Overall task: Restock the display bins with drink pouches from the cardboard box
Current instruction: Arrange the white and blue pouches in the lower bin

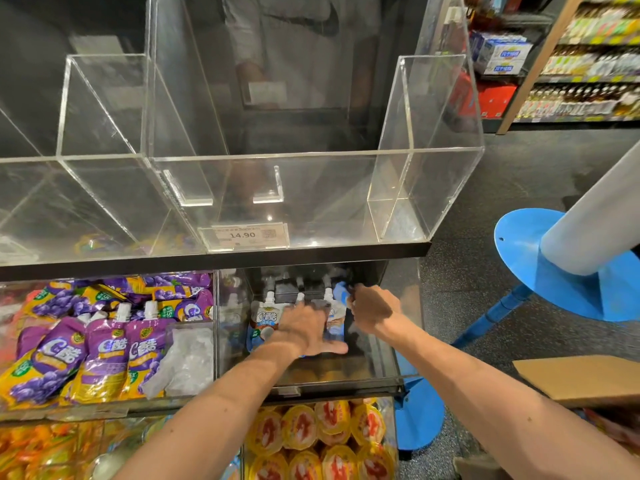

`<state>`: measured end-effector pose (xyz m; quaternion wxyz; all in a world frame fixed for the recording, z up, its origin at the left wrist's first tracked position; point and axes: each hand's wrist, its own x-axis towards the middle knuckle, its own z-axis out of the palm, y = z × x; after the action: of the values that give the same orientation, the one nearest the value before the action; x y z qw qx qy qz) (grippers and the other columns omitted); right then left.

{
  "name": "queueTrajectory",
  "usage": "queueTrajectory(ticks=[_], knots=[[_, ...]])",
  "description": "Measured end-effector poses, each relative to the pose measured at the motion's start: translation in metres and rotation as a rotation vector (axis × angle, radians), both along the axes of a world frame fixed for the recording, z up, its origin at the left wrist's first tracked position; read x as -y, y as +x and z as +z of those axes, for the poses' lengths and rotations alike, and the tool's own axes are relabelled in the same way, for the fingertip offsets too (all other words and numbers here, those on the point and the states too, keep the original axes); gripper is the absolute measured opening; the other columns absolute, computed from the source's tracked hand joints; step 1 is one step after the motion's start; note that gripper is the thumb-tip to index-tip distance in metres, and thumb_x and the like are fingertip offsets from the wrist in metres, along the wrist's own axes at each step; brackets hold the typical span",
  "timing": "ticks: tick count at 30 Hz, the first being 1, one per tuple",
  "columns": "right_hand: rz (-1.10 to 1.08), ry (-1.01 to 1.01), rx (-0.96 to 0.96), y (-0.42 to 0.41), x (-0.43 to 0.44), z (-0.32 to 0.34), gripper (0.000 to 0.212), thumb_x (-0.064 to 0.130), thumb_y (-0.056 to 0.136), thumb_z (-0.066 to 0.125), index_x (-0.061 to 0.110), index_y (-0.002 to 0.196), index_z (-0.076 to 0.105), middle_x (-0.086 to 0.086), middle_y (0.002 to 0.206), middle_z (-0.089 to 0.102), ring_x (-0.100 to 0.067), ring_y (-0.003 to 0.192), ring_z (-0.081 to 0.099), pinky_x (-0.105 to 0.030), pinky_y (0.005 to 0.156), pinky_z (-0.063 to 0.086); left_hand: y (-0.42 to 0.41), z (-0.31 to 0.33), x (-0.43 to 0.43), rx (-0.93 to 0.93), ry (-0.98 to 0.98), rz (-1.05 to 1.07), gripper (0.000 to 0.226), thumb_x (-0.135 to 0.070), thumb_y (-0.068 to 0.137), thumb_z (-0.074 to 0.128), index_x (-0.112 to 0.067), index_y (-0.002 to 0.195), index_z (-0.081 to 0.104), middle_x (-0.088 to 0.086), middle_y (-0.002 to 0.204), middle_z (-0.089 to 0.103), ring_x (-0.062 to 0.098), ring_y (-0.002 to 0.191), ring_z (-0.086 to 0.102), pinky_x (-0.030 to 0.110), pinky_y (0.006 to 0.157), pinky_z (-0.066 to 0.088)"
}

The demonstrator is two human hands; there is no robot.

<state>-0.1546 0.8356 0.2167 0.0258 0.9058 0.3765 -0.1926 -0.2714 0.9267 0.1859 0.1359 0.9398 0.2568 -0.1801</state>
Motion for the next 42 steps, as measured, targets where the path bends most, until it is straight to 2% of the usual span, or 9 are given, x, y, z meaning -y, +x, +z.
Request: queueTrajectory(ticks=[4, 7, 12, 16, 19, 23, 29, 38, 42], knots=[[0.275, -0.096, 0.039, -0.009, -0.011, 0.018, 0.031, 0.03, 0.097, 0.055, 0.018, 0.125, 0.061, -0.006, 0.125, 0.065, -0.029, 0.115, 0.063, -0.033, 0.087, 0.048, 0.0, 0.013, -0.012, 0.324, -0.166, 0.095, 0.077, -0.049, 0.073, 0.082, -0.021, 0.135, 0.045, 0.001, 0.127, 0.05, 0.021, 0.119, 0.048, 0.038, 0.092, 0.045], [0.355, -0.111, 0.017, -0.009, -0.019, 0.026, 0.038, 0.04, 0.092, 0.064, 0.021, 0.124, 0.059, -0.005, 0.124, 0.064, -0.029, 0.113, 0.063, -0.035, 0.085, 0.046, -0.002, 0.012, -0.013, 0.346, -0.174, 0.088, 0.038, -0.036, 0.082, 0.078, -0.026, 0.11, 0.055, 0.003, 0.11, 0.061, 0.027, 0.107, 0.058, 0.036, 0.08, 0.046], [0.272, 0.254, 0.401, -0.015, -0.011, 0.029, 0.056, 0.029, 0.077, 0.08, 0.019, 0.127, 0.056, -0.008, 0.12, 0.064, -0.033, 0.113, 0.058, -0.045, 0.095, 0.047, -0.001, 0.001, -0.016, 0.457, -0.5, 0.478, 0.029, -0.029, 0.08, 0.081, -0.018, 0.096, 0.059, 0.001, 0.098, 0.068, 0.021, 0.093, 0.064, 0.039, 0.079, 0.054], [-0.001, 0.241, -0.214, -0.026, 0.001, 0.011, 0.055, 0.025, 0.098, 0.053, 0.013, 0.148, 0.033, -0.017, 0.134, 0.047, -0.035, 0.123, 0.049, -0.039, 0.095, 0.045, 0.006, -0.006, -0.003, 0.485, -0.772, 0.627, 0.013, -0.011, 0.089, 0.067, -0.006, 0.081, 0.058, 0.01, 0.079, 0.057, 0.023, 0.076, 0.058, 0.036, 0.067, 0.059], [-0.063, 0.166, -0.288, -0.022, 0.004, -0.006, 0.053, 0.014, 0.098, 0.047, 0.006, 0.149, 0.035, -0.018, 0.142, 0.049, -0.031, 0.129, 0.048, -0.033, 0.1, 0.044, 0.015, -0.016, 0.008, 0.451, -0.805, 0.661, 0.008, -0.005, 0.088, 0.069, -0.008, 0.082, 0.064, 0.009, 0.081, 0.062, 0.022, 0.078, 0.06, 0.032, 0.059, 0.058], [-0.162, 0.161, -0.293, -0.014, 0.011, -0.016, 0.038, 0.009, 0.098, 0.05, -0.004, 0.134, 0.051, -0.024, 0.135, 0.051, -0.037, 0.124, 0.051, -0.035, 0.096, 0.043, 0.033, -0.024, 0.016, 0.453, -0.517, 0.591, 0.003, -0.01, 0.083, 0.072, -0.013, 0.08, 0.073, 0.002, 0.08, 0.069, 0.016, 0.084, 0.062, 0.027, 0.068, 0.046], [-0.143, 0.172, -0.341, -0.016, 0.006, -0.018, 0.035, 0.009, 0.1, 0.046, -0.011, 0.127, 0.054, -0.024, 0.128, 0.06, -0.038, 0.12, 0.056, -0.04, 0.095, 0.045, 0.042, -0.02, 0.025, 0.22, -0.131, 0.365, 0.024, -0.004, 0.095, 0.053, -0.004, 0.119, 0.055, 0.019, 0.123, 0.054, 0.036, 0.118, 0.052, 0.04, 0.097, 0.044], [0.019, 0.024, -0.337, -0.01, 0.007, -0.017, 0.036, 0.01, 0.105, 0.038, -0.004, 0.136, 0.047, -0.018, 0.139, 0.053, -0.031, 0.13, 0.051, -0.033, 0.102, 0.043, 0.03, -0.004, 0.014, 0.248, -0.258, 0.403, 0.019, -0.01, 0.09, 0.062, -0.011, 0.103, 0.075, 0.008, 0.1, 0.075, 0.021, 0.095, 0.068, 0.025, 0.074, 0.049], [0.042, 0.171, -0.355, -0.011, 0.014, -0.004, 0.036, 0.016, 0.097, 0.054, 0.002, 0.13, 0.056, -0.019, 0.132, 0.058, -0.034, 0.124, 0.054, -0.034, 0.096, 0.043, 0.004, 0.021, 0.019, 0.427, -0.272, 0.535, 0.013, -0.011, 0.093, 0.062, -0.016, 0.089, 0.074, -0.007, 0.076, 0.066, 0.014, 0.082, 0.065, 0.019, 0.061, 0.047]])
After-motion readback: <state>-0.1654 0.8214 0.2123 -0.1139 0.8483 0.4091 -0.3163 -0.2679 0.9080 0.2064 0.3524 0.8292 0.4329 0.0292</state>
